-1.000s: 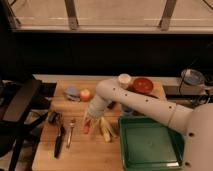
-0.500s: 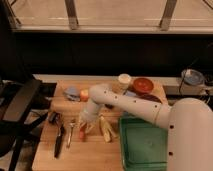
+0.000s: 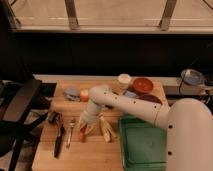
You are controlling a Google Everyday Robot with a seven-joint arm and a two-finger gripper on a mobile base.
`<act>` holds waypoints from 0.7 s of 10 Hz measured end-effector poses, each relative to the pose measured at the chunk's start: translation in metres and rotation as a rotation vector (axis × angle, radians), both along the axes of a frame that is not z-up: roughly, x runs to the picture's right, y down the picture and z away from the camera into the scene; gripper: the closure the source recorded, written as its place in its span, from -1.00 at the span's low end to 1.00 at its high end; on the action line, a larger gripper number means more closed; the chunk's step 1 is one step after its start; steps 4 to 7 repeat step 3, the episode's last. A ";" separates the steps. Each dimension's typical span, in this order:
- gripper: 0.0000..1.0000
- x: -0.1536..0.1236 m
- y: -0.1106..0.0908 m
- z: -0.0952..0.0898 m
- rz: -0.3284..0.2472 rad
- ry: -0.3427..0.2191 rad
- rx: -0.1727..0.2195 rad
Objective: Place pepper in table surface
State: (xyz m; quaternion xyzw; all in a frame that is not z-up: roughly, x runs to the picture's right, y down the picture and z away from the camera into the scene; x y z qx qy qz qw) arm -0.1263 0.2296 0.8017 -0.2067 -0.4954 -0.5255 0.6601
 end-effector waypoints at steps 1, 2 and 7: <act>-0.31 -0.001 0.000 0.000 -0.001 -0.001 0.000; -0.31 0.000 0.000 0.000 0.000 0.000 0.000; -0.31 0.001 0.000 0.000 0.002 0.001 0.000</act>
